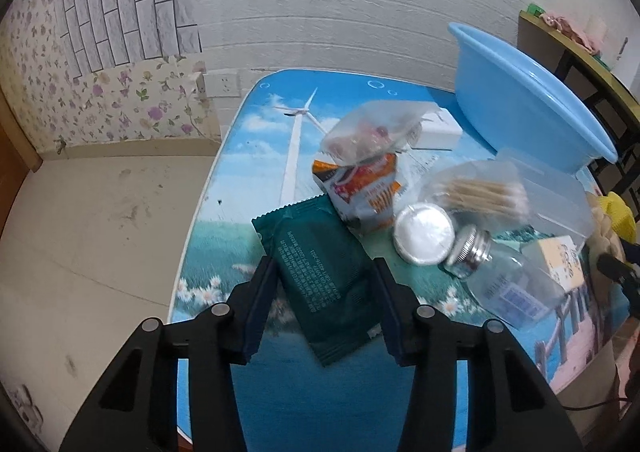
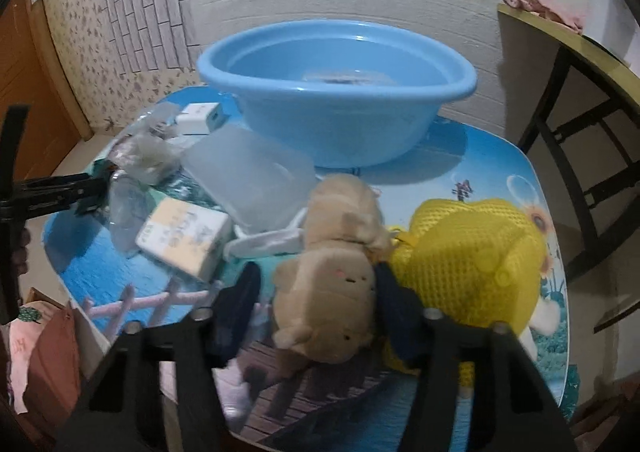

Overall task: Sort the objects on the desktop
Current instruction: 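Grasp the green snack packet with the left tool while the right tool grasps the beige plush bear, then lift the green packet with the left tool while the right tool lifts the plush bear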

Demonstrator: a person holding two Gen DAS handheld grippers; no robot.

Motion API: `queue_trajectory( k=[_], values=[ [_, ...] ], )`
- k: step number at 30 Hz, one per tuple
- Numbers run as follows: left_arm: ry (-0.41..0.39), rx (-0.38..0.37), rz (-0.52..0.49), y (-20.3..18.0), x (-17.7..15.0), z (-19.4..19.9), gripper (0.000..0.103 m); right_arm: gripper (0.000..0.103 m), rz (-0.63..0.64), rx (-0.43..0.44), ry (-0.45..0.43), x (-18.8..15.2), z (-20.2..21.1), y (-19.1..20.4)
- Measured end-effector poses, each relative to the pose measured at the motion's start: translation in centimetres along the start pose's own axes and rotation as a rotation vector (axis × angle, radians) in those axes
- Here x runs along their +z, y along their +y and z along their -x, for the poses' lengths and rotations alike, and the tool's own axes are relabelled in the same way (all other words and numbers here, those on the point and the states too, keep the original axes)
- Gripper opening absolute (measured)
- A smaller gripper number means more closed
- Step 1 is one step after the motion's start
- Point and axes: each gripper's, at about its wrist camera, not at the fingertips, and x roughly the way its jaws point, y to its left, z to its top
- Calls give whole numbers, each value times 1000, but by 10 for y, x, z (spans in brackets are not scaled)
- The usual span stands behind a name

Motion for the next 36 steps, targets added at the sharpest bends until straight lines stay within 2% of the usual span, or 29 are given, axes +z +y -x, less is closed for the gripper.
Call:
queue_trajectory(
  k=[4, 16, 24, 30, 36],
  values=[
    [8, -22, 8, -1, -8, 7, 47, 46, -78, 74, 1, -2, 5, -15],
    [34, -60, -15, -21, -34, 29, 47, 46, -42, 83, -51, -10, 34, -8],
    [45, -67, -44, -31, -44, 38, 46, 46, -50, 79, -37, -21, 41, -12],
    [53, -53, -25, -29, -44, 35, 46, 46, -70, 95, -10, -29, 36, -16],
    [47, -46, -1, -25, -38, 30, 46, 49, -64, 102, -21, -28, 37, -11]
  ],
)
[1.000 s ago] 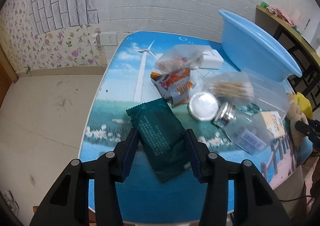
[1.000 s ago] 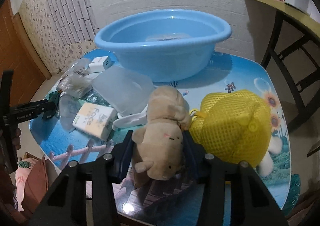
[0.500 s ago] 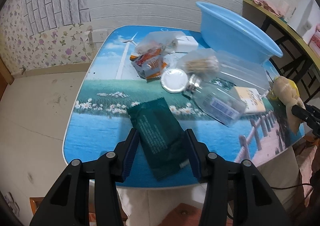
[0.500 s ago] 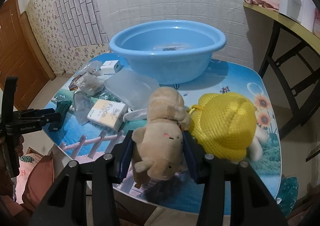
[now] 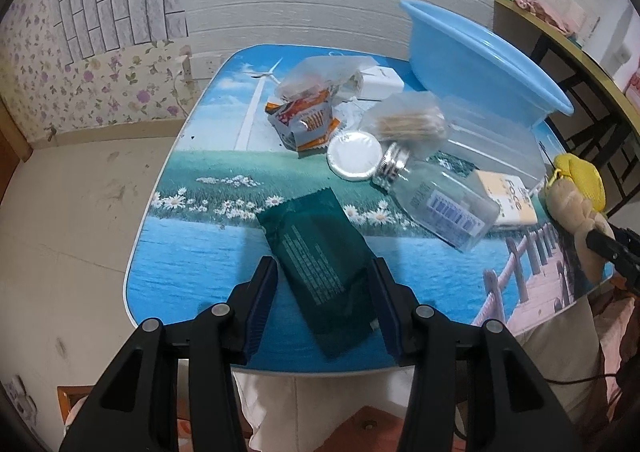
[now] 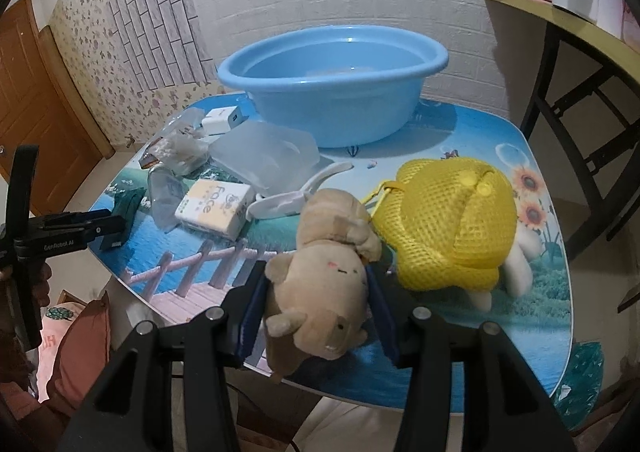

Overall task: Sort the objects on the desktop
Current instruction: 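Lift the green packet with the left tool while the right tool lifts the plush bear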

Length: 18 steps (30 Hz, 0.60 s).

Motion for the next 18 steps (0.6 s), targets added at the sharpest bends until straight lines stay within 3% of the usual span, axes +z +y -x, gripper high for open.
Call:
queue_trajectory(
  k=[9, 15, 17, 18],
  values=[
    [-19, 16, 32, 3, 13, -10, 58, 53, -7, -19, 21, 0, -9, 1],
    [-36, 36, 33, 4, 21, -16, 59, 59, -1, -42, 31, 2, -15, 3],
    [-38, 49, 20, 2, 22, -17, 53, 59, -1, -53, 39, 2, -18, 2],
    [-39, 42, 18, 2, 22, -16, 44, 59, -2, -56, 43, 1, -20, 2]
  ],
)
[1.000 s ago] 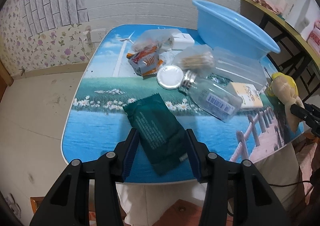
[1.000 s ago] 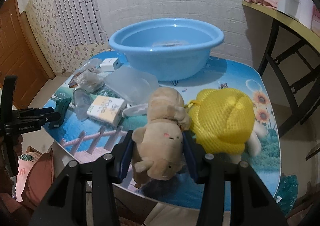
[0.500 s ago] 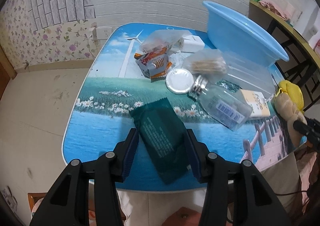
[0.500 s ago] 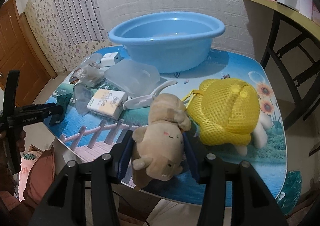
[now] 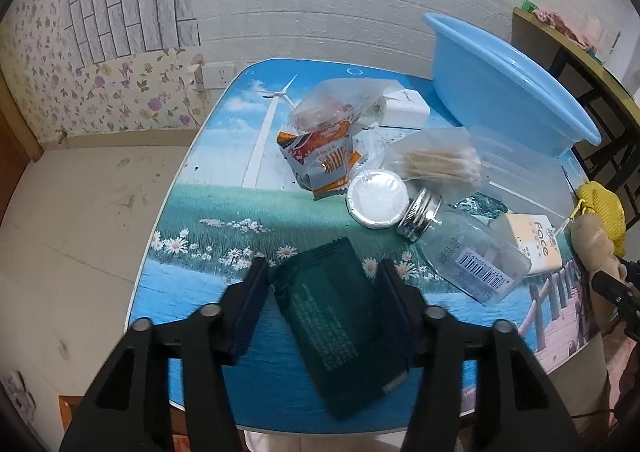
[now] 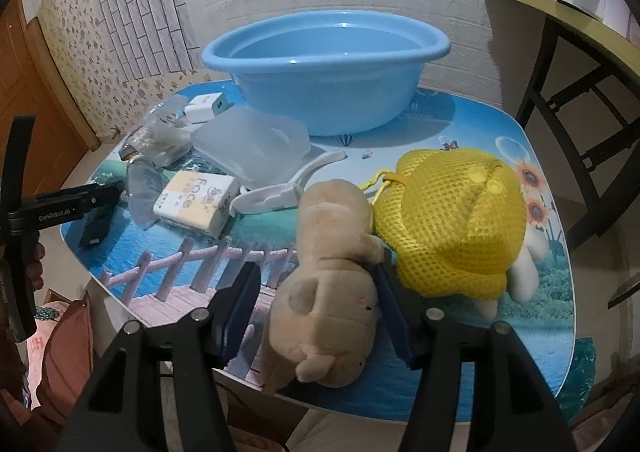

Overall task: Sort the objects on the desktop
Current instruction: 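Lift the green packet with the left tool while the right tool lifts the plush bear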

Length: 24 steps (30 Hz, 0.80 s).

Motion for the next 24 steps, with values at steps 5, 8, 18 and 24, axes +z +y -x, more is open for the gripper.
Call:
queue_trajectory(
  k=[5, 8, 18, 24],
  values=[
    [8, -35, -12, 0, -3, 3, 44, 49, -22, 17, 13, -1, -4, -5],
    [8, -58, -13, -2, -7, 6, 43, 47, -29, 29, 8, 0, -2, -6],
    [15, -78, -47, -12, -14, 14, 34, 47, -27, 56, -9, -2, 4, -6],
    [10, -81, -27, -13, -17, 20, 61, 47, -29, 62, -14, -3, 4, -6]
  ],
)
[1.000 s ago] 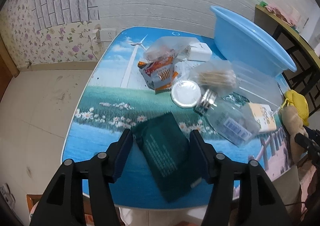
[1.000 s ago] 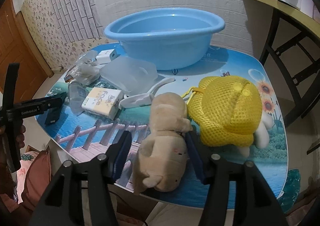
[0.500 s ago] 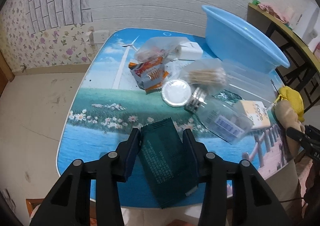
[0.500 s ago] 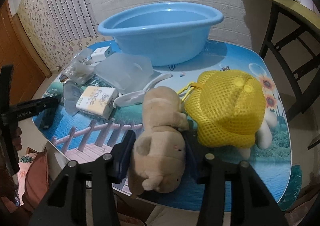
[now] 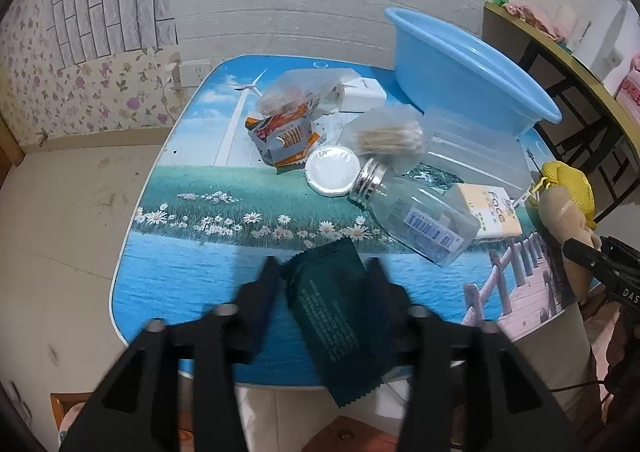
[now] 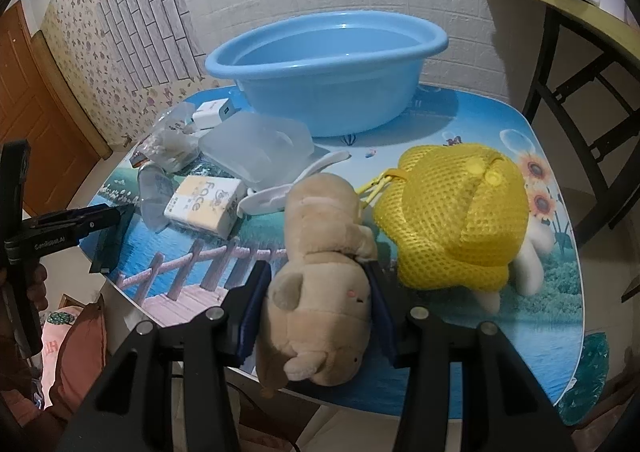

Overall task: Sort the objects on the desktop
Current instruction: 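Lift the green packet with the left tool while the right tool lifts the plush bear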

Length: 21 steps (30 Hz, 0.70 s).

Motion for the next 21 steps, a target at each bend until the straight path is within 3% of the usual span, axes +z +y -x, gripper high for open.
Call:
queue_trajectory(
  k=[1, 2, 6, 12, 18, 21],
  values=[
    [-6, 1, 4, -2, -1, 2, 74, 47, -1, 0, 0, 0, 0, 0],
    [-8, -3, 5, -3, -3, 4, 75, 47, -1, 0, 2, 0, -1, 0],
    [8, -14, -7, -11, -11, 5, 75, 47, 3, 1, 5, 0, -1, 2],
    [-13, 123, -53, -33, -30, 0, 76, 48, 17, -13, 6, -1, -1, 5],
    [-64, 155, -33, -36, -33, 0, 78, 48, 12, -13, 12, -2, -2, 5],
    [-82, 149, -46, -38, -32, 3, 46, 49, 14, -17, 20, -3, -3, 4]
  ],
)
